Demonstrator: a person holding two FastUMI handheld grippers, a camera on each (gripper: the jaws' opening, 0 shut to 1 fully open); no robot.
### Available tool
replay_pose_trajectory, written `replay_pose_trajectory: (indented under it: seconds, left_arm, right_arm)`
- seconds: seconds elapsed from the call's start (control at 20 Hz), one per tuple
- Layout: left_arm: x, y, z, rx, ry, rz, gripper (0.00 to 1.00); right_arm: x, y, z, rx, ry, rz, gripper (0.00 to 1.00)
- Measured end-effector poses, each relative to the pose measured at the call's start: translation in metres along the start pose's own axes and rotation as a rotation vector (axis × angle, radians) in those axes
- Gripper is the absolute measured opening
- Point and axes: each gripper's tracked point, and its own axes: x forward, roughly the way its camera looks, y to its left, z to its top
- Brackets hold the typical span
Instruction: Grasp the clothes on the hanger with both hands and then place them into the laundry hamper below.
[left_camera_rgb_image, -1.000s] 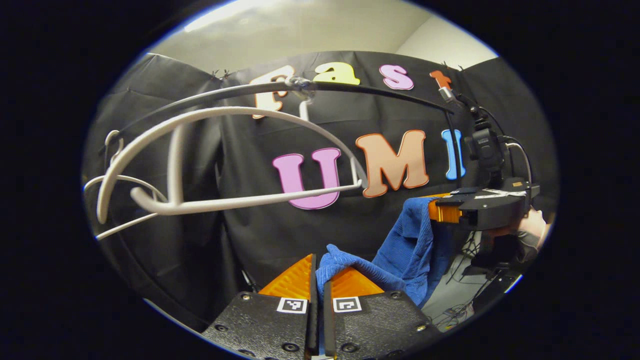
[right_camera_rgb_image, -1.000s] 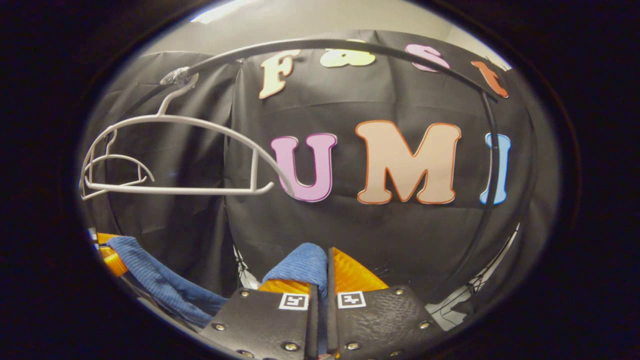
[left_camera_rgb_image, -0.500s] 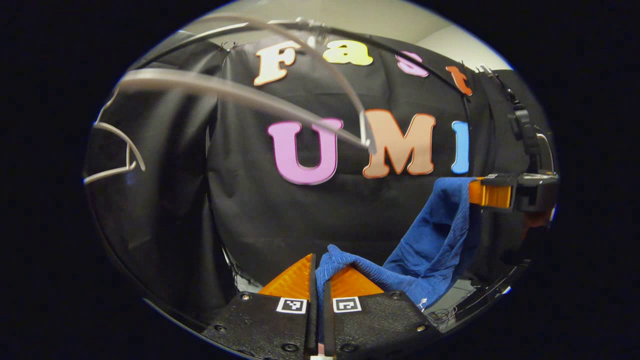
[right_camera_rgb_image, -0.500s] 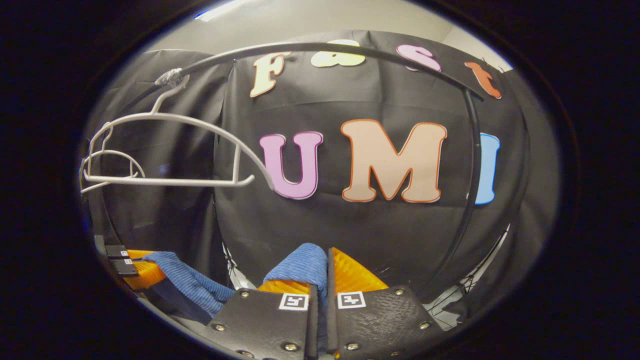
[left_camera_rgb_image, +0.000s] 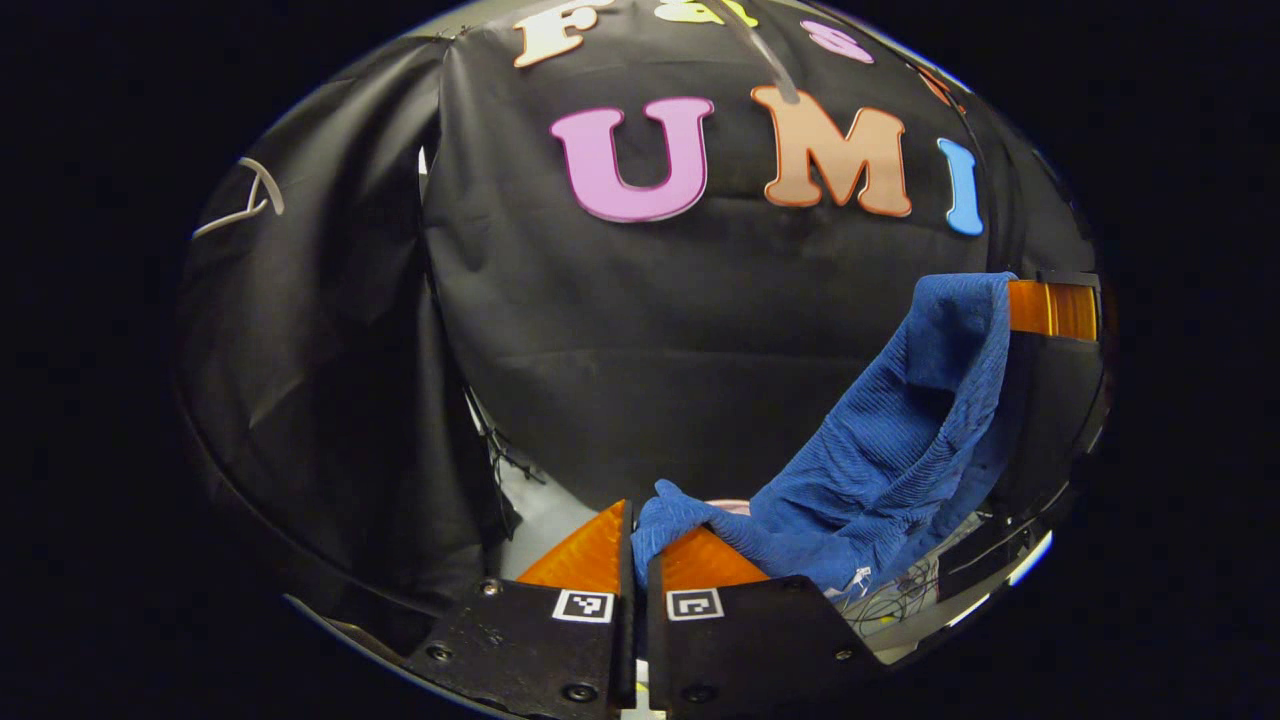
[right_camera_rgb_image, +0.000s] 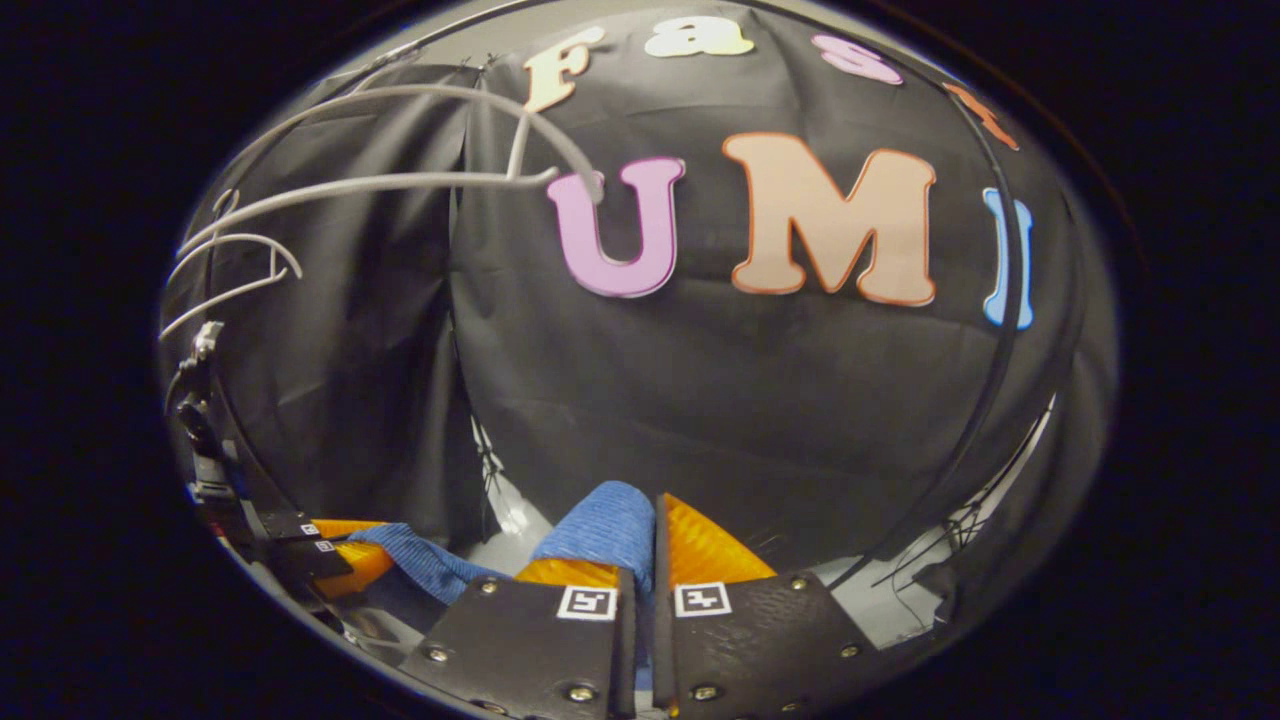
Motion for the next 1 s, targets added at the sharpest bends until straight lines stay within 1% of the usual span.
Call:
replay_pose_trajectory:
  seconds: [0.15,0.3,0.35,0.5,0.55,0.6,0.65,0.7,0.75,0.8,0.9,0.95,1.0]
  left_arm:
    - [0.005,0.008,-0.025,-0.021,0.064,-0.004,0.05]
    - [0.012,0.008,-0.051,-0.021,0.136,-0.007,0.06]
    - [0.012,0.007,-0.065,-0.019,0.154,-0.011,0.07]
    - [0.012,0.004,-0.086,-0.010,0.223,-0.029,0.09]
    - [0.013,0.002,-0.095,-0.011,0.240,-0.035,0.08]
    - [0.015,0.001,-0.100,-0.015,0.257,-0.039,0.13]
    - [0.014,0.001,-0.105,-0.022,0.270,-0.043,0.13]
    - [0.014,0.001,-0.109,-0.030,0.283,-0.043,0.13]
    - [0.012,0.001,-0.114,-0.038,0.289,-0.044,0.14]
    - [0.012,0.001,-0.112,-0.041,0.282,-0.044,0.22]
    - [0.010,0.004,-0.111,-0.041,0.278,-0.042,0.27]
    - [0.009,0.006,-0.109,-0.038,0.277,-0.039,0.29]
    - [0.010,0.006,-0.107,-0.036,0.276,-0.039,0.28]
  right_arm:
    - [0.010,0.017,-0.036,-0.003,0.073,0.033,0.07]
    - [0.018,0.031,-0.067,-0.010,0.143,0.059,0.07]
    - [0.019,0.034,-0.078,-0.012,0.173,0.064,0.07]
    - [0.019,0.038,-0.104,-0.008,0.255,0.073,0.07]
    - [0.021,0.039,-0.114,-0.006,0.277,0.074,0.07]
    - [0.022,0.038,-0.123,-0.009,0.305,0.073,0.04]
    - [0.021,0.037,-0.131,-0.012,0.333,0.073,0.09]
    - [0.022,0.037,-0.138,-0.011,0.357,0.074,0.09]
    - [0.021,0.037,-0.144,-0.004,0.371,0.075,0.11]
    - [0.021,0.038,-0.147,0.008,0.385,0.077,0.11]
    - [0.020,0.037,-0.150,0.026,0.384,0.073,0.11]
    - [0.020,0.035,-0.150,0.026,0.382,0.070,0.11]
    - [0.020,0.034,-0.150,0.024,0.381,0.068,0.11]
